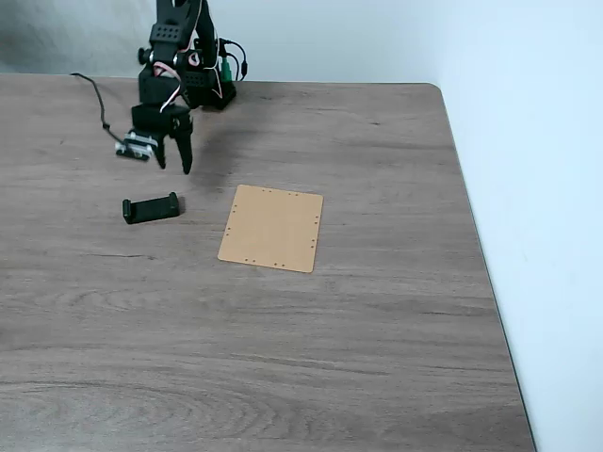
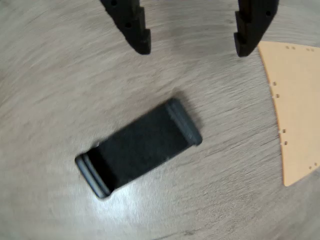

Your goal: Grasp a black block and then place it on the board.

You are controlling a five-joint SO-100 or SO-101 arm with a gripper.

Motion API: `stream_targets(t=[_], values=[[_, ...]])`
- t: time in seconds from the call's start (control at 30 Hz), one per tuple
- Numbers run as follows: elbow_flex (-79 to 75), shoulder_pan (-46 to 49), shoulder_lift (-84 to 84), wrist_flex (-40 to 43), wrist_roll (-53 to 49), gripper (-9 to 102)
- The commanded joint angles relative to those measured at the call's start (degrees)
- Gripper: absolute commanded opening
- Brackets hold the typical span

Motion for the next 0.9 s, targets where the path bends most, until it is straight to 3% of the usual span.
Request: stream_targets(t=[0.0, 0.27, 0.87], values=[[-8.35, 1.32, -3.43, 2.37, -6.42, 22], [-17.93, 1.23, -15.56, 3.78, -16.96, 24], [-20.83, -1.32, -22.76, 5.45, -20.74, 24]])
